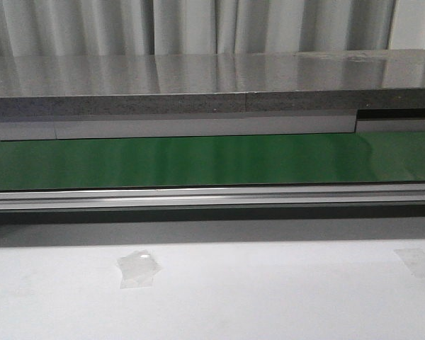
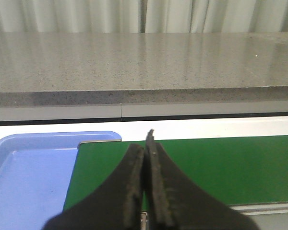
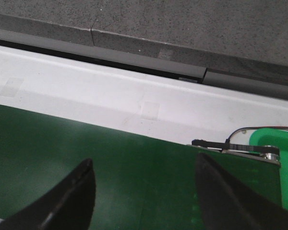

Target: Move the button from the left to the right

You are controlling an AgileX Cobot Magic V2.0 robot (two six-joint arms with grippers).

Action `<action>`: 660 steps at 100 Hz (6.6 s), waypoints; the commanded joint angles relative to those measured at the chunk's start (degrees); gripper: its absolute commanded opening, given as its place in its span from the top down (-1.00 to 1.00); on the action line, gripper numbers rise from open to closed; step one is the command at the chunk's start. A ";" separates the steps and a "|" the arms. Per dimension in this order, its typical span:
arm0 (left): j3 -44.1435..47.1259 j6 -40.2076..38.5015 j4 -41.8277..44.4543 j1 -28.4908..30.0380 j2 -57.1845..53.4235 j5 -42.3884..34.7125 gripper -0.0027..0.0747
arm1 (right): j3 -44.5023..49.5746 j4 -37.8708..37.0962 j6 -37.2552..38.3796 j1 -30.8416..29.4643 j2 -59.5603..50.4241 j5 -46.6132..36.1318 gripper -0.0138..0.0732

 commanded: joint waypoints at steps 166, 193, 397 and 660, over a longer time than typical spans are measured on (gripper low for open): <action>-1.66 -0.06 -1.56 -0.27 0.32 -3.22 0.98 | 33.06 4.47 -0.20 0.08 -50.98 -6.36 0.84; -1.66 -0.06 -1.56 -0.27 0.32 -3.22 0.98 | 33.06 4.47 -0.20 0.08 -50.98 -6.36 0.84; -1.66 -0.06 -1.56 -0.27 0.32 -3.19 0.98 | 59.17 -14.54 23.88 1.77 -69.71 -24.11 0.84; 22.96 -53.75 53.45 -7.48 -22.26 -21.62 0.98 | 59.17 -14.54 23.88 1.77 -69.71 -24.11 0.84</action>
